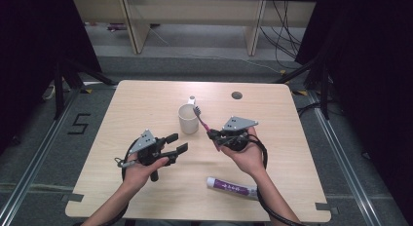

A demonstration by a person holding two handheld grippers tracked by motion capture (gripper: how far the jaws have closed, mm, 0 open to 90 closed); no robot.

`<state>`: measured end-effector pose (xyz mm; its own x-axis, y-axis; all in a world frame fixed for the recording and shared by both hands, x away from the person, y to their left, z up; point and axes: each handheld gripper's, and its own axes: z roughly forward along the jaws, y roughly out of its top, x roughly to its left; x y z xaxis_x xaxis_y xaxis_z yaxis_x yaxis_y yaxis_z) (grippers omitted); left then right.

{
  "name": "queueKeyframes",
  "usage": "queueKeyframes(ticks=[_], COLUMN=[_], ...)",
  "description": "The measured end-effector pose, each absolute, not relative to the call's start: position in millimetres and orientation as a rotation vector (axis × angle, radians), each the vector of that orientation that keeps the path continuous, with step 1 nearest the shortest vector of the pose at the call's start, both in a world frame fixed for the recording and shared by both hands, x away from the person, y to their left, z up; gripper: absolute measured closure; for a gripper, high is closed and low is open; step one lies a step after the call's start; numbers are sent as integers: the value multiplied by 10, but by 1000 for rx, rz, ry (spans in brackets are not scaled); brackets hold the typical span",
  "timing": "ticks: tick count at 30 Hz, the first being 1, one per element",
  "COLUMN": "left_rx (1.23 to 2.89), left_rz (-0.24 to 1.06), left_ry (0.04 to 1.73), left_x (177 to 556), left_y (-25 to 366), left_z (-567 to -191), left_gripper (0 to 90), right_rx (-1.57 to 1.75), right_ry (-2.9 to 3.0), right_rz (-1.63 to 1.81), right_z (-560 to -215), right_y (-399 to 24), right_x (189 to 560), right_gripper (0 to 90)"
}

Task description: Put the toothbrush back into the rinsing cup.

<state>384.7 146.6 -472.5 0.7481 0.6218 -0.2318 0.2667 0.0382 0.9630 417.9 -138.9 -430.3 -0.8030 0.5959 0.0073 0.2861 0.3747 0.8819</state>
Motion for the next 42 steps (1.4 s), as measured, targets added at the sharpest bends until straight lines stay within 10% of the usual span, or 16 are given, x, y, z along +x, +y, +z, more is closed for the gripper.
queueKeyframes(ticks=[24,42], left_rx=[1516,1503], left_rz=[320,302], left_ry=[676,673], left_x=[4053,4108], left_y=[1150,1007], left_z=[-4263,-4276], left_gripper=[505,769], right_rx=[784,797], right_ry=[2153,2137], right_rz=[1552,1579], right_z=[-4433,-4451], right_y=[-1277,-1182], right_x=[4012,3979], right_gripper=[842,842])
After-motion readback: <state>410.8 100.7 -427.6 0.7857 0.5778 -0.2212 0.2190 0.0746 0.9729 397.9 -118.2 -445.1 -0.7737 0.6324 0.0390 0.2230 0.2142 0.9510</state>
